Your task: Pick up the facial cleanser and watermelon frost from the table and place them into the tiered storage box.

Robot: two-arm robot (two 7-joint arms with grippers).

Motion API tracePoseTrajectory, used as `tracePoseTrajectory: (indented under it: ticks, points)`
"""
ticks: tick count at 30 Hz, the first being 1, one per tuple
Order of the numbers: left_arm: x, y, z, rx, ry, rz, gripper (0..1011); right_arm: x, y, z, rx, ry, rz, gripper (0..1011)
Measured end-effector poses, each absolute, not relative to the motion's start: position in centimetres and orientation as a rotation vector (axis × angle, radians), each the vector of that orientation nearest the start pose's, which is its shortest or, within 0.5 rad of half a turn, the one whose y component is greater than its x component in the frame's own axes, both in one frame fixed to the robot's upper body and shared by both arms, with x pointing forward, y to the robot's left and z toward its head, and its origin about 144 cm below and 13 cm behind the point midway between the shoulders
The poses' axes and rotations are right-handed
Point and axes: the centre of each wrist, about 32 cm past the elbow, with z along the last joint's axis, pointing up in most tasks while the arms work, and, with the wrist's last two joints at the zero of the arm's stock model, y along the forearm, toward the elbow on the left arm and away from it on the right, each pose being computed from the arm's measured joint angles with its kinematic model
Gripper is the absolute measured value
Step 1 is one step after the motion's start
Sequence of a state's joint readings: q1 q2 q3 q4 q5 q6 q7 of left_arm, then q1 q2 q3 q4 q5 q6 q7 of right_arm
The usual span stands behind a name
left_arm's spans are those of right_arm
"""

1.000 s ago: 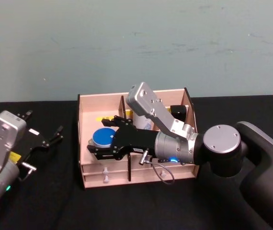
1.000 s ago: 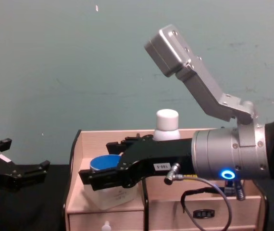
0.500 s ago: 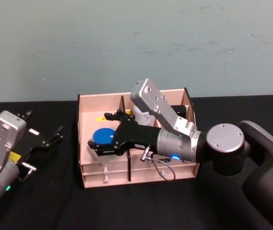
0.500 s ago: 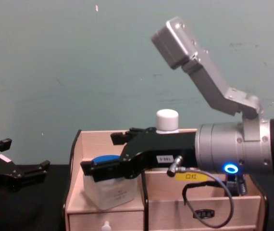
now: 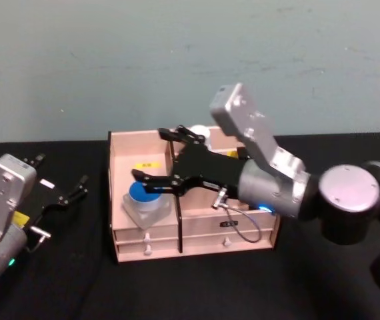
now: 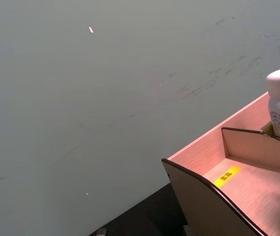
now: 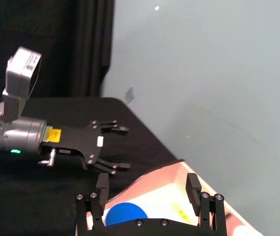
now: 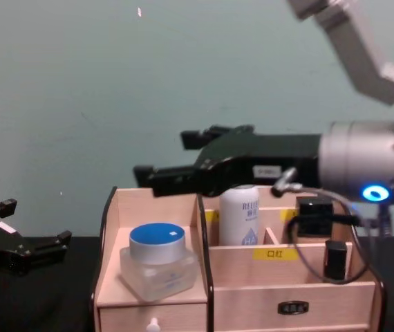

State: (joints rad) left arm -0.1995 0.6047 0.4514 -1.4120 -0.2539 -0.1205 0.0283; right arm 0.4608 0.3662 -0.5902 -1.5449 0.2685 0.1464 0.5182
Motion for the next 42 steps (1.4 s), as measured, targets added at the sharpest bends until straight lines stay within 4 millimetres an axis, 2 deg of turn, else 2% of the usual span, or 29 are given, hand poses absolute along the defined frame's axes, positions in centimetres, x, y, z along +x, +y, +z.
tracePoseTrajectory:
  ticks: [8, 16, 25, 32, 42]
  points:
    - [48.9, 31.0, 114.0, 0.304, -0.285, 1.248, 1010, 49.6, -19.4, 124.8, -0.162, -0.216, -0.691, 1002]
    - [48.9, 31.0, 114.0, 0.304, -0.285, 1.248, 1010, 47.0, -21.6, 123.3, -0.131, -0.261, -0.882, 1002]
    - [48.9, 31.0, 114.0, 0.305, -0.285, 1.248, 1009, 45.7, -22.9, 121.8, -0.086, -0.323, -1.064, 1002]
    - [48.9, 31.0, 114.0, 0.305, -0.285, 1.248, 1009, 44.7, -23.7, 119.8, -0.103, -0.290, -1.176, 1003]
    - [48.9, 31.0, 114.0, 0.305, -0.285, 1.248, 1010, 45.2, -24.4, 116.4, -0.141, -0.200, -1.234, 1002]
